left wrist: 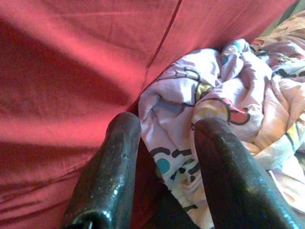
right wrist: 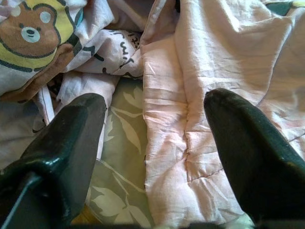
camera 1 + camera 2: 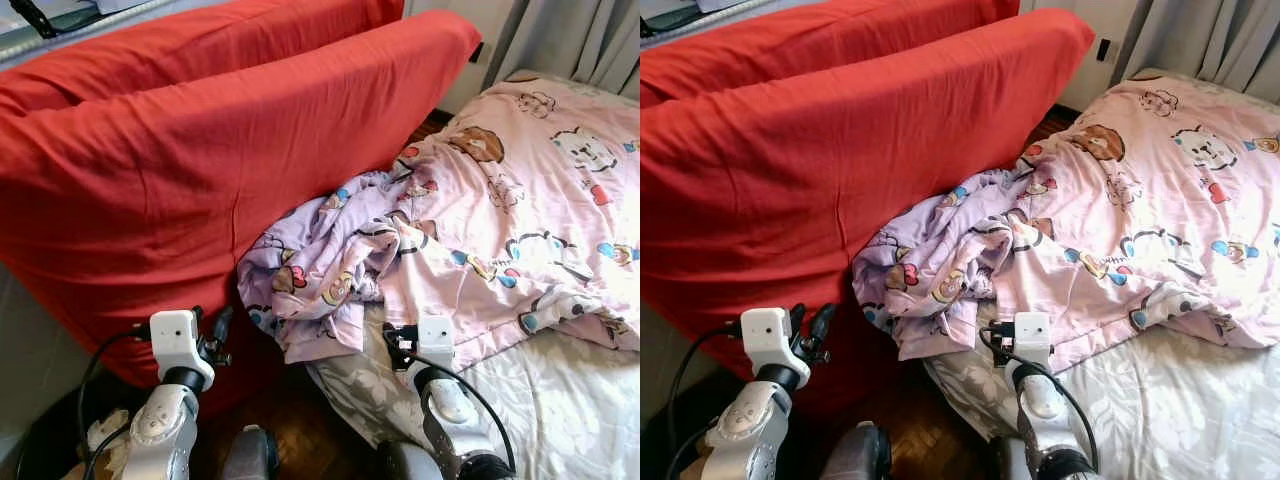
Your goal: Clean up the room
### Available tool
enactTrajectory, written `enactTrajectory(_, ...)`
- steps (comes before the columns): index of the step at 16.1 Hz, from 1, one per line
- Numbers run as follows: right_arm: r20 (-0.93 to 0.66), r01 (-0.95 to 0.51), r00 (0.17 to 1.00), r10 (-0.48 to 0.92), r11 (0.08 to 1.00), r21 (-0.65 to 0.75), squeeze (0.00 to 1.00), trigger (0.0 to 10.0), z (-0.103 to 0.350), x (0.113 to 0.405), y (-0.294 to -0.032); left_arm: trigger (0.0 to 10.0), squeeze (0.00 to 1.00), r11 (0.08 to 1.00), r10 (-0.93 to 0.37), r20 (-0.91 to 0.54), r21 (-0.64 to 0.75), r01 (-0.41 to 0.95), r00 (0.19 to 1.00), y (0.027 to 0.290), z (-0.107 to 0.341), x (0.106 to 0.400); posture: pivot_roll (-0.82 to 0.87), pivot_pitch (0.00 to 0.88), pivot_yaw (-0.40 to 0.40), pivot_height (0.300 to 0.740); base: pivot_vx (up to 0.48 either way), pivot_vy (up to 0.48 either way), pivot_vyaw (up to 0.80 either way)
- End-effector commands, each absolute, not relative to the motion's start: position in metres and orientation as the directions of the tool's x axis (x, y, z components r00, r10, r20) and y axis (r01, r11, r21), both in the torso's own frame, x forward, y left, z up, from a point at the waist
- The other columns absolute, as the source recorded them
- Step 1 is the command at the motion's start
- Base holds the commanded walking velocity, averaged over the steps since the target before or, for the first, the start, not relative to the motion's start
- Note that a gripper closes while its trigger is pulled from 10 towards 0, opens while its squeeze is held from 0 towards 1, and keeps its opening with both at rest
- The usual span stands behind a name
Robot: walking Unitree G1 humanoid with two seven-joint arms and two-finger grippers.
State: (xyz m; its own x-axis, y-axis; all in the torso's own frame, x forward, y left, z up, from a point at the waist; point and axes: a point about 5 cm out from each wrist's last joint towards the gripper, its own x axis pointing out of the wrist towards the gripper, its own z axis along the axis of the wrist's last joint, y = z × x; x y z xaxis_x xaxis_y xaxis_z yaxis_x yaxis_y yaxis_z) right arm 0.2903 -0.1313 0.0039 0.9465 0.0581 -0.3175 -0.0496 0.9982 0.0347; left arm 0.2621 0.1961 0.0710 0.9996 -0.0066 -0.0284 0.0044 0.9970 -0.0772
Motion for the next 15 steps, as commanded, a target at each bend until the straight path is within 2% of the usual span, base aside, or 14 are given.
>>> enactTrajectory(1, -0.341, -0.055, 0.938, 0.061, 0.998, 0.029, 0.00, 10.0, 0.000, 0.287, -0.131, 10.0, 0.00, 0.997, 0.005, -0.033, -0.081, -0.007, 0.999, 0.200, 0.071, 0.257, 0.14, 0.173, -0.008, 0.621, 0.000, 0.000, 0.00)
enactTrajectory(15, -0.401, -0.065, 0.914, 0.060, 0.998, 0.003, 0.00, 10.0, -0.005, 0.288, -0.128, 10.0, 0.00, 0.997, 0.018, -0.053, -0.074, -0.022, 0.998, 0.201, 0.075, 0.241, 0.19, 0.244, 0.004, 0.617, 0.000, 0.000, 0.00)
